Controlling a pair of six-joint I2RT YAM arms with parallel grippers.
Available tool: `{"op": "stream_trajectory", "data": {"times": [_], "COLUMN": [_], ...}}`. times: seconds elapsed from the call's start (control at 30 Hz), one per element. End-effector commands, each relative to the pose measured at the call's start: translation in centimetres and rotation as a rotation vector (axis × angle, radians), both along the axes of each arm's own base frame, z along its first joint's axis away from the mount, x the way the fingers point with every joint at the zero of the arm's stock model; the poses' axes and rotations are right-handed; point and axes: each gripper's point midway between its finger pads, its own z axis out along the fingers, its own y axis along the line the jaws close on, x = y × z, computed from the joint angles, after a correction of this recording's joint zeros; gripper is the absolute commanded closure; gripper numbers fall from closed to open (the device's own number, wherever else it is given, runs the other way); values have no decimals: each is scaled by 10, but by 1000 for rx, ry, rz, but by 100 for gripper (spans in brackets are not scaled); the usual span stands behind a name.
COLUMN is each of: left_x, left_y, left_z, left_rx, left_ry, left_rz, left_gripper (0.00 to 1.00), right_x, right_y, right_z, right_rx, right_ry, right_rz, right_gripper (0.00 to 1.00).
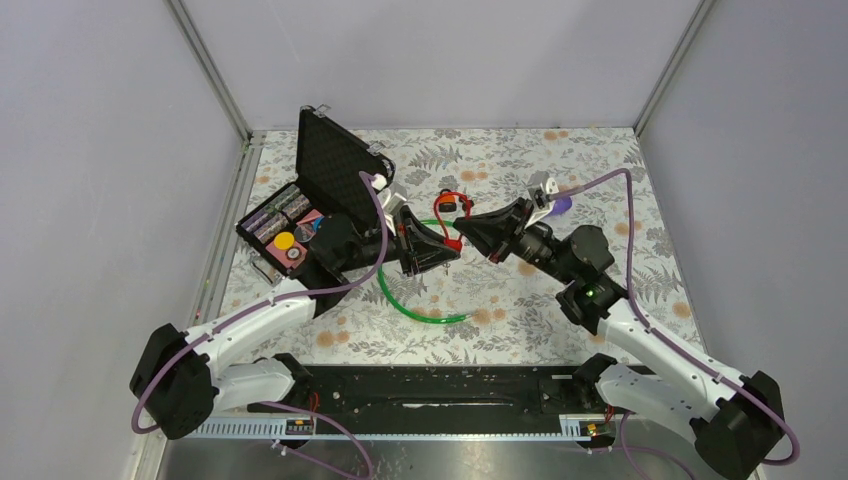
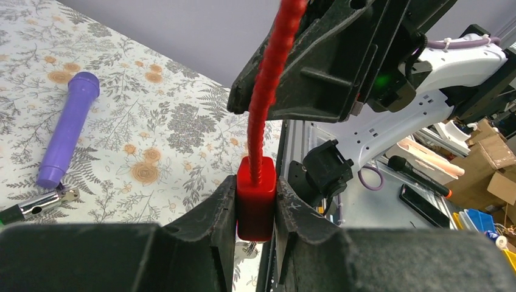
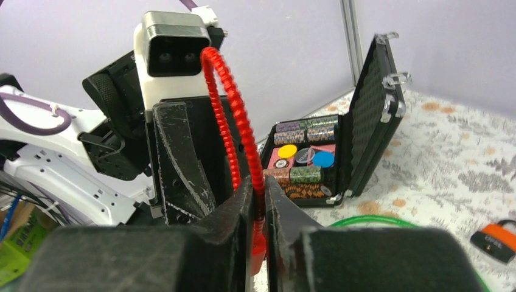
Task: Lock with the key
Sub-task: Lock the lock.
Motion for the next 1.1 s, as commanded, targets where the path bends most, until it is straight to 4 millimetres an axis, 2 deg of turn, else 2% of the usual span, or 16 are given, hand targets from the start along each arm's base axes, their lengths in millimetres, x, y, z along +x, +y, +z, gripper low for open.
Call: {"op": "stream_trajectory", "data": {"times": [0.0, 0.13, 0.27, 0.4, 0.57, 0.7, 0.83, 1.07], "left_x": [12, -1, 0, 6, 7, 4, -3, -18], "left_y": [26, 21, 20, 21, 23, 25, 25, 28], "left_z": [118, 90, 75, 73, 87, 108, 126, 139], "left_rx": [-290, -238, -220, -199, -222, -274, -314, -386], "left_ry": [-312, -313, -284, -280, -261, -197, -130, -29], "left_rz": [138, 52, 51, 87, 102, 93, 50, -31], "left_gripper": [100, 100, 100, 100, 100, 100, 100, 100], "right_x": [-21, -22, -24, -32, -37, -36, -38, -42], "right_y": [5, 0, -7, -18, -28, -23, -8, 11], "right_z": [-50, -21, 1, 19, 15, 8, 14, 47], "right_rx": [-118, -58, -3, 50, 64, 64, 96, 214], "right_ry": [281, 272, 257, 233, 219, 214, 200, 151], "right_rz": [67, 40, 18, 6, -25, -2, 83, 224], "right_gripper": [82, 77, 61, 40, 21, 18, 18, 21]}}
